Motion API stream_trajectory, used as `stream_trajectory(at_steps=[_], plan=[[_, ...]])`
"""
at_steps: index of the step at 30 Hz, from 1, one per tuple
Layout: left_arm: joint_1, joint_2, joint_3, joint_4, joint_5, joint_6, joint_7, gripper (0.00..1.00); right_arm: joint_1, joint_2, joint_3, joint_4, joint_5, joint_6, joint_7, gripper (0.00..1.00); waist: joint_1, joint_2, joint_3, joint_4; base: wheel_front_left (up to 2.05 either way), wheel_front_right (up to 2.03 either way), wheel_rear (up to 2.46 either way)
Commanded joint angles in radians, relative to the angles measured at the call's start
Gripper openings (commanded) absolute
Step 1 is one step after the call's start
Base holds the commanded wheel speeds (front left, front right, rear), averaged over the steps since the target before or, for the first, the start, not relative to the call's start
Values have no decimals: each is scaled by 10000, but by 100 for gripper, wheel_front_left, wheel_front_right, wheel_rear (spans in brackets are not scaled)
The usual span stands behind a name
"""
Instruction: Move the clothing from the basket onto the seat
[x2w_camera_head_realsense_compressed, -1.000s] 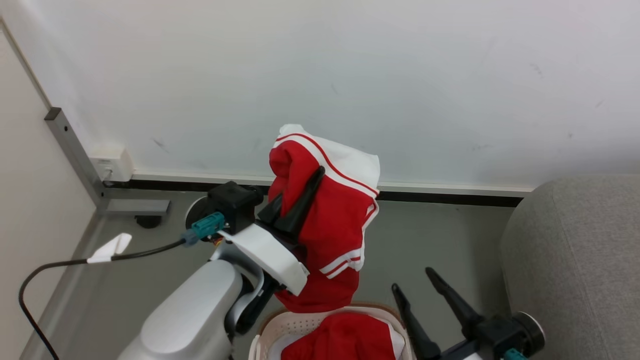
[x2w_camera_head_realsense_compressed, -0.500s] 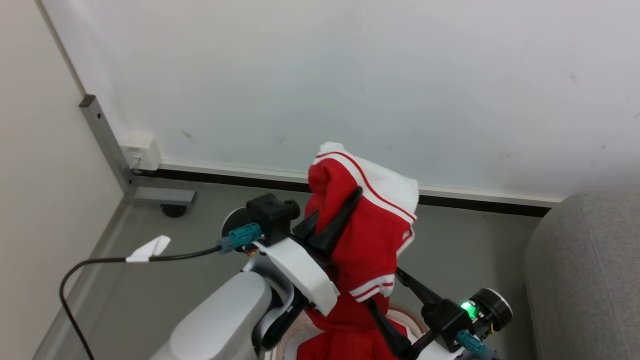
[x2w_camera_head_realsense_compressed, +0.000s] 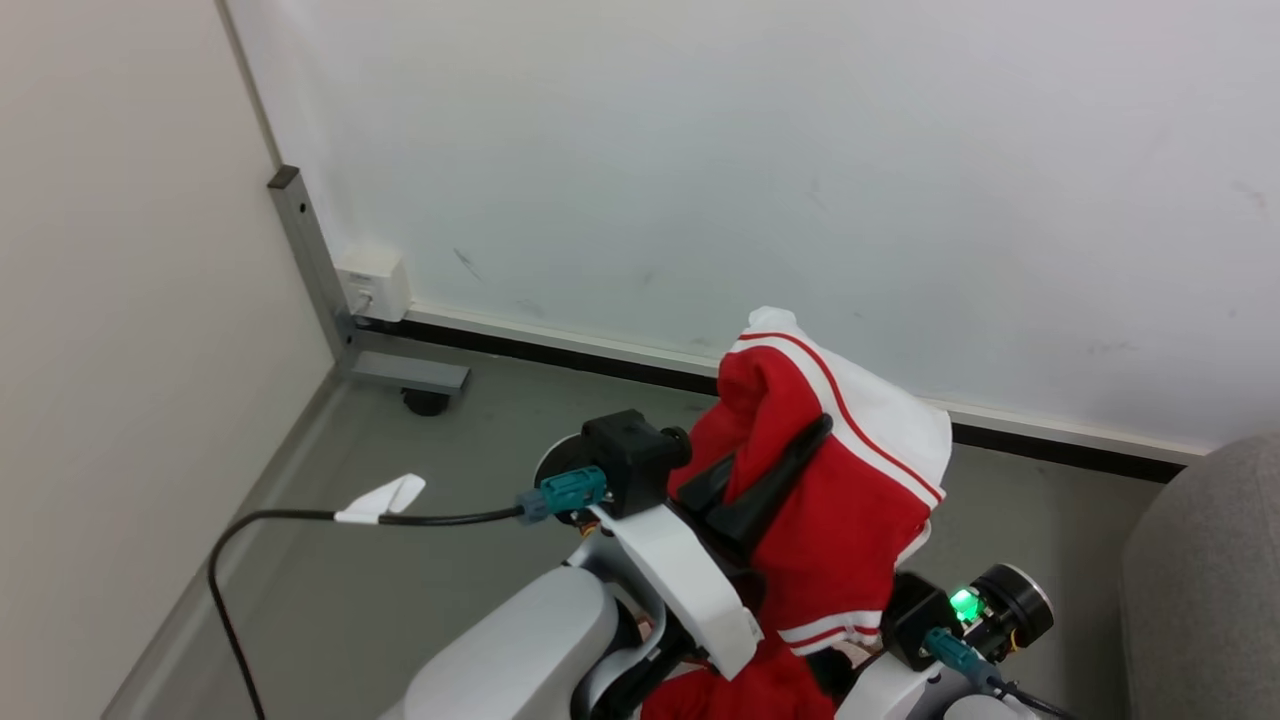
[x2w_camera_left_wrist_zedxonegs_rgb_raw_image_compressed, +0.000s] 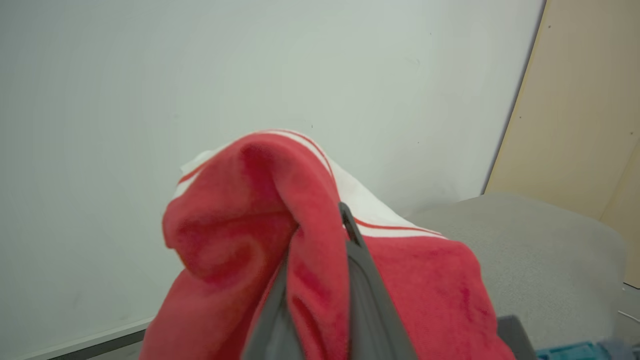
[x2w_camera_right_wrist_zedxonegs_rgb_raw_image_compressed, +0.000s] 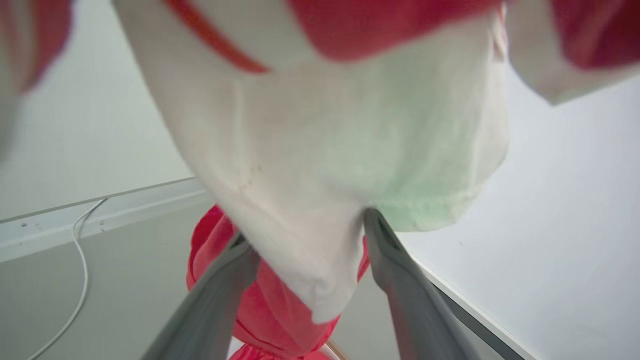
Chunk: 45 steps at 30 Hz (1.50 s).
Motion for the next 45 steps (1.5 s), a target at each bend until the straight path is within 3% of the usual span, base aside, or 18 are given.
stream_trajectory(at_steps=[1,5,6,7,34,35,36,37,38,45], plan=[[96,-65,-20,-78,-197,-26,60,0,-232,-28,2,29,147,-21,5,100,0,0,-15,151,0,0,0],[90,-108,-90,-141,-295,-63,129,0,-328,-27,115,-159,213,-21,6,100,0,0,-20,346,0,0,0],[93,-89,-90,-126,-309,-67,117,0,-334,-27,133,-219,246,-21,6,34,0,0,-18,371,0,0,0],[93,-73,-89,-112,-323,-71,116,0,-323,-27,143,-241,256,-21,6,0,0,0,-17,392,0,0,0],[88,320,201,82,-546,175,-132,0,105,-30,-213,-744,1144,-21,5,0,0,0,143,-378,0,0,0],[101,329,200,87,-540,192,-136,7,113,-30,-236,-777,1214,-21,5,0,0,0,144,-425,0,0,0],[115,330,189,95,-542,183,-138,39,115,-30,-269,-809,1286,-21,5,0,0,0,147,-471,0,0,0],[138,334,183,106,-564,196,-132,85,122,-30,-302,-846,1360,-21,5,0,0,0,147,-522,0,0,0],[163,342,180,119,-584,198,-124,100,139,-30,-351,-875,1413,-21,5,0,0,0,147,-573,0,0,0],[270,468,142,106,-613,267,-139,100,275,-30,-981,-1340,1696,-21,5,0,0,0,192,-1117,0,0,0]])
